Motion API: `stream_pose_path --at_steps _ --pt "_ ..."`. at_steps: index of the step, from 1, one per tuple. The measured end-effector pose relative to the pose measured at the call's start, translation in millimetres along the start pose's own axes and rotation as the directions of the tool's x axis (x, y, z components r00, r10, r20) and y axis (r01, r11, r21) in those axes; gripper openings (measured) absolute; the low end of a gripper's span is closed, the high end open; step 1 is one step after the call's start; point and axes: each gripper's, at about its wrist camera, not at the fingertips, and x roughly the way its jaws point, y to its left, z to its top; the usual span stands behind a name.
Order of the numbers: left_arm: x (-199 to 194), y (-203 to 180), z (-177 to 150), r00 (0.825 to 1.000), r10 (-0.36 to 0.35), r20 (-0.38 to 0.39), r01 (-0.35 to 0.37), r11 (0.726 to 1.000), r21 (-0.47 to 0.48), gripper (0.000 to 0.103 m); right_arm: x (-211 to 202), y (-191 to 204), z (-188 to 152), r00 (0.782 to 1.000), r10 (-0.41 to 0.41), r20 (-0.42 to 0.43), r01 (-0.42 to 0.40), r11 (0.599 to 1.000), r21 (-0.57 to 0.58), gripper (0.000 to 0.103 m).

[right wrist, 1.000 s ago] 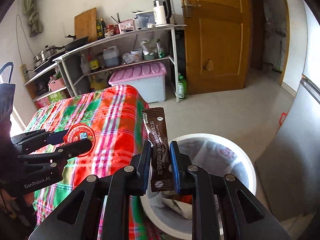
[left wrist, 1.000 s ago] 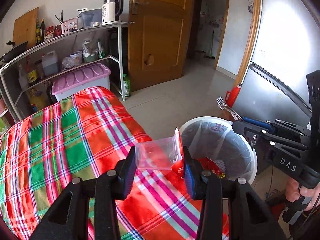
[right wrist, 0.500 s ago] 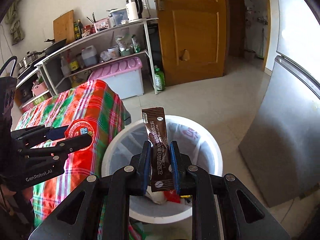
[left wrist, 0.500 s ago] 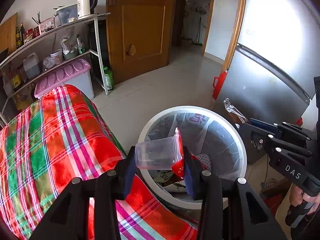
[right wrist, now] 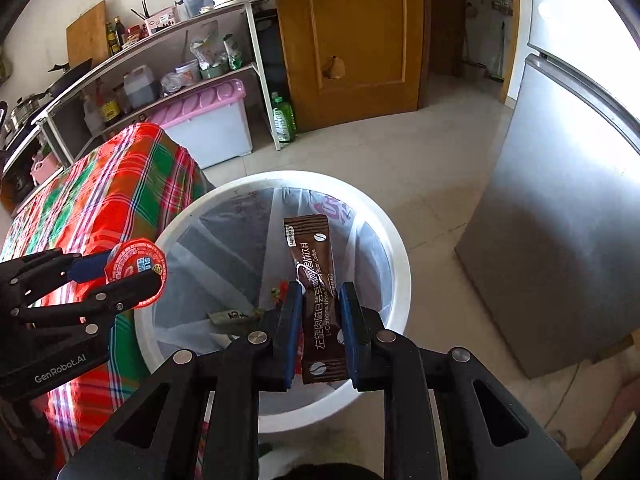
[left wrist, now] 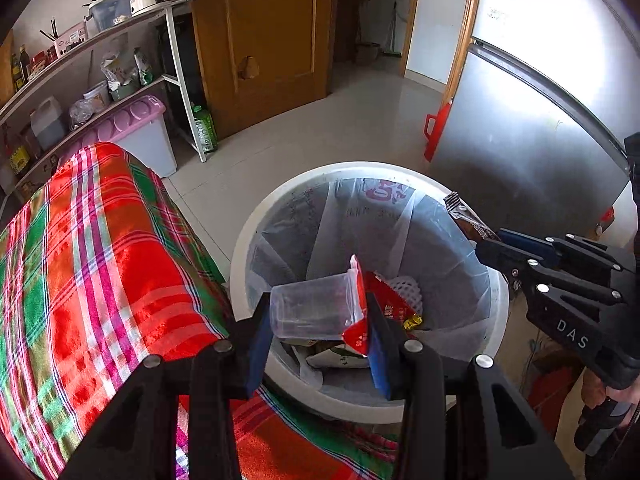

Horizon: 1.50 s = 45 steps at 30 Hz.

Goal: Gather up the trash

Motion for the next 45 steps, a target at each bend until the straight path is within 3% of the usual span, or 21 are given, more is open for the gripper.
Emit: stream_pose_path --at_steps 7,11,12,15,16,25,34,45 --pt "6 2 0 1.0 0.012 -0.016 -0.012 1.0 -0.006 0.047 17 -1 -4 0.998 -0.024 -0.059 0.024 1.0 -0.006 0.02" --pt "6 4 0 1.0 0.016 -0.015 -0.016 1.0 -0.014 0.06 21 0 -6 0.996 -0.047 -0.075 0.046 0.999 -0.011 0.021" --pt "7 4 0 1.0 0.02 -0.013 -0.02 1.0 -0.016 0.066 22 0 -6 0.996 -0.052 -0.076 0.051 0.999 -0.013 0.024" --pt "7 5 0 1.0 0.024 -0.014 -0.024 1.0 -0.015 0.069 21 -1 -5 0.996 -0.053 -0.072 0.052 0.999 -0.013 0.046" --pt "7 5 -1 1.0 0.025 -0.015 -0.025 1.0 -0.016 0.069 20 -1 -5 0.997 -0.049 -0.067 0.048 0.999 -0.011 0.048" --pt "-6 8 -2 1.0 0.024 0.021 -0.023 0.999 -0.036 0.074 11 3 -4 0.998 -0.055 -0.037 0.055 0.998 0.005 0.049" --pt "-27 15 -9 0.998 0.03 0.057 -0.027 0.998 -0.055 0.074 -16 12 -7 0.997 -0.051 0.049 0.05 0.998 0.035 0.049" --pt "-71 20 -31 0.981 0.086 0.171 -0.074 0.995 -0.073 0.075 -58 35 -20 0.985 -0.069 0.156 0.065 0.997 0.031 0.049"
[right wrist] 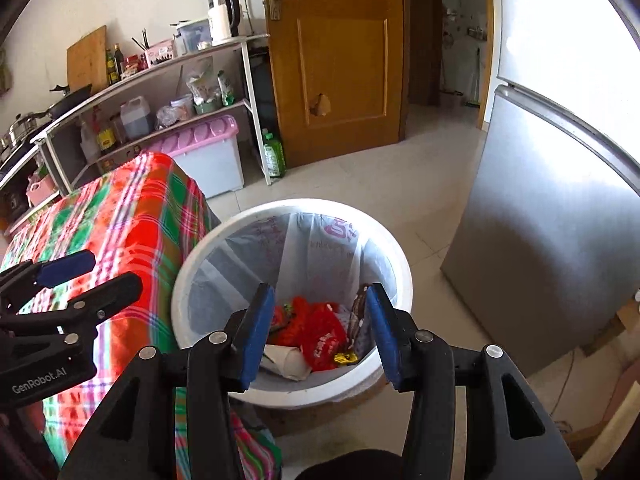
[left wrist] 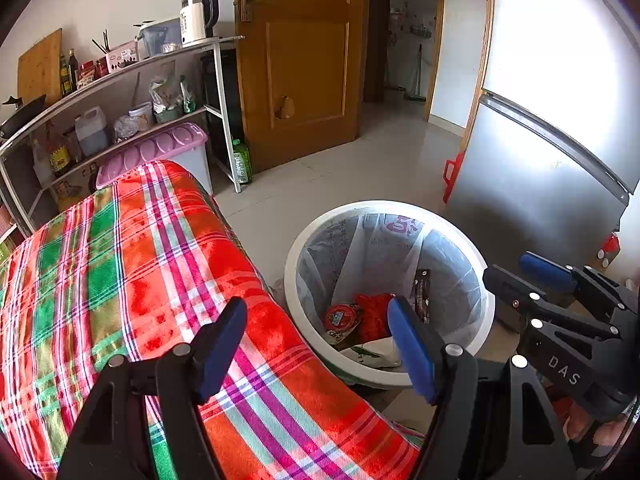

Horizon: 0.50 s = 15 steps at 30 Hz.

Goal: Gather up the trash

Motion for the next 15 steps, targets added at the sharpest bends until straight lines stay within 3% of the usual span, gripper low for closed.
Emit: stream_pose_path --at_steps 11,15 --pt "-51 1 -23 0.994 0.049 0.095 -0.048 0.999 -0.011 0.075 -56 12 -24 0.994 -0.057 0.098 0.054 0.998 0.037 0.049" --pt "-63 1 -31 0.993 0.028 0.118 -0.026 1.0 -0.018 0.075 -71 13 -34 0.992 -0.059 0.112 0.054 0.997 0.055 0.049"
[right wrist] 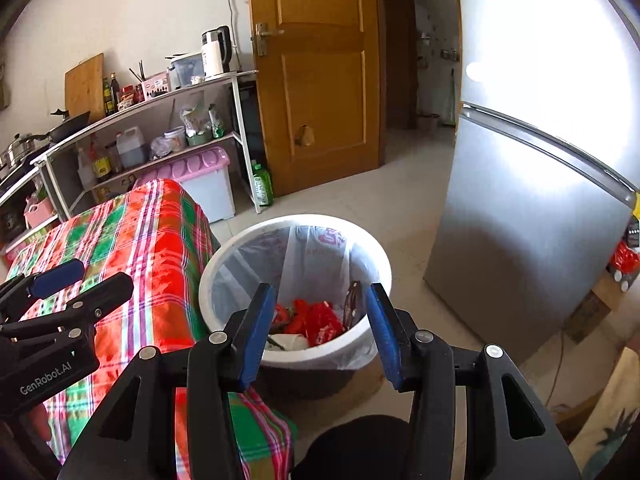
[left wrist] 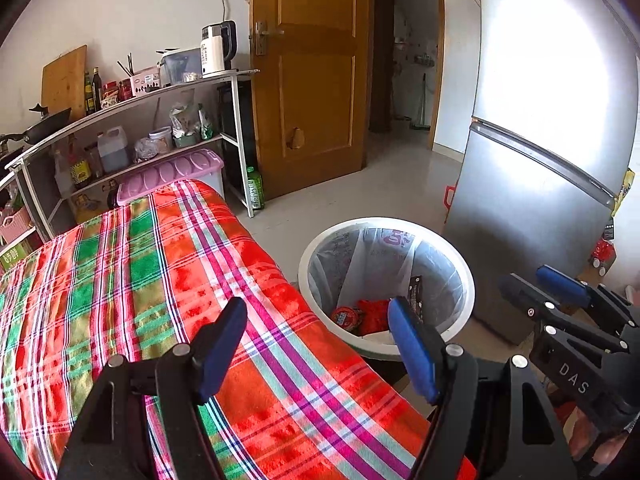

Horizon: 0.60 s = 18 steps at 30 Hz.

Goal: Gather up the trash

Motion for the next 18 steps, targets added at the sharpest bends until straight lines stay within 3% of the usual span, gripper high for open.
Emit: stream_pose_path --at_steps 18 --pt "-33 -5 -16 0.998 0.031 0.055 -0.03 1.0 -0.01 0.075 -36 4 -20 0.997 -0.002 0.077 0.0 1.0 0.019 0.049"
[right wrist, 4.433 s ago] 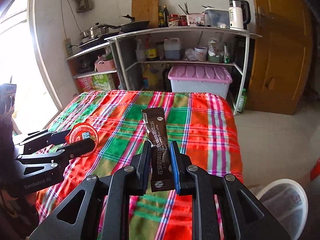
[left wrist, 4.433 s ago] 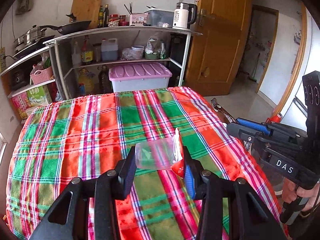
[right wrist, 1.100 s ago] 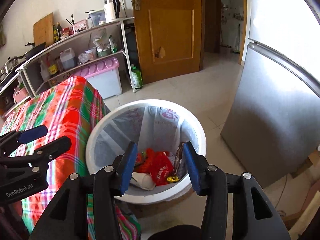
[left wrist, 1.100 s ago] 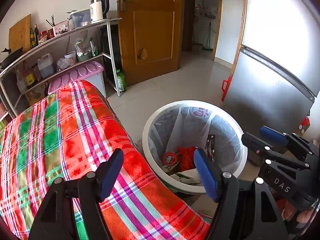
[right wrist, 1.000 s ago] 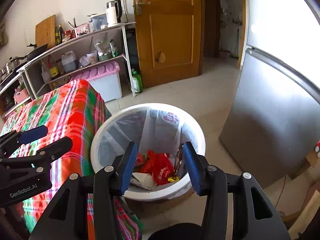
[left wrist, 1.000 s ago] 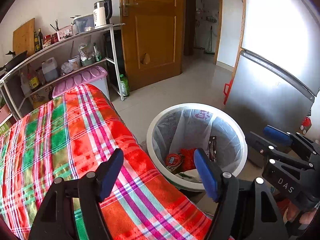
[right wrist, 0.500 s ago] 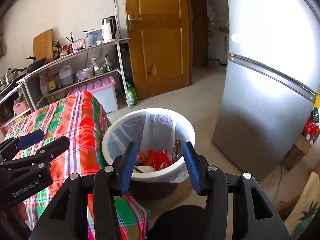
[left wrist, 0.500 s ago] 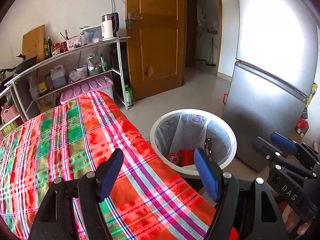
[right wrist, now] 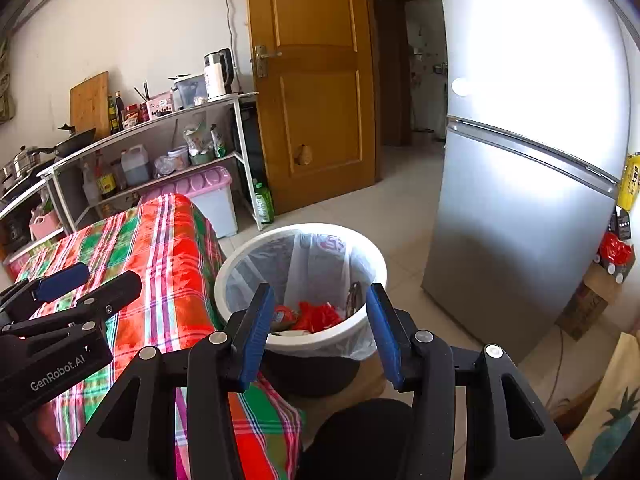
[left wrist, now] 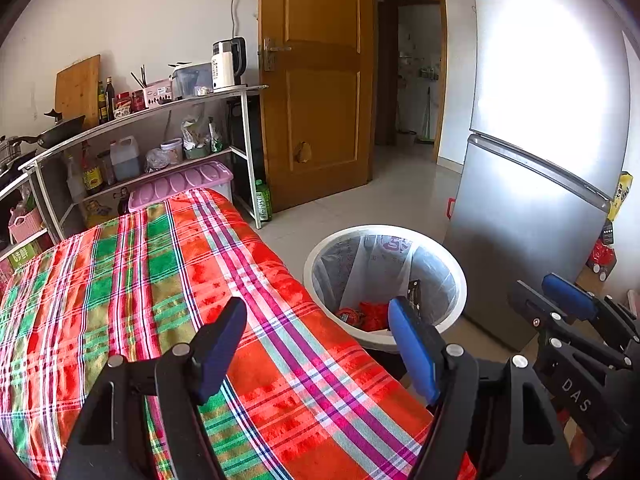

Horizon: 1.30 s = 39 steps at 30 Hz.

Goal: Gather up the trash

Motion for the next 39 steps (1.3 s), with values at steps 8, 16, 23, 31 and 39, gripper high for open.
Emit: stream_pose_path --at_steps 8,16,23,31,39 --pt "-3.6 0.6 -2.0 1.0 0.002 0.003 -0.002 1.0 -0.002 0.075 -3.5 5.0 -0.3 1.0 0.002 0.009 -0.002 1.0 -0.01 0.049" --pt "-4.7 0.2 -2.0 1.0 0.006 0.0 -0.006 1.0 0.001 0.075 -3.8 6.1 -1.0 1.0 0.005 0.011 -0.005 1.0 -0.012 0.049" --pt "-5.2 -0.3 -1.8 1.0 0.008 0.0 -0.008 1.0 -0.002 0.075 -4.1 6.1 -0.5 1.0 0.005 0.011 -0.005 1.0 -0.011 0.049" --pt "-5.6 0.1 -1.3 1.0 0.008 -0.001 -0.008 1.0 0.0 0.075 -4.4 6.2 -0.5 1.0 0.005 0.012 -0.004 1.0 -0.011 0.049" --pt "-5.3 2.5 -1.8 1.0 0.006 -0.007 -0.006 1.0 -0.003 0.075 -3.2 7.2 -0.8 1.0 0.003 0.008 -0.003 1.0 -0.01 0.049"
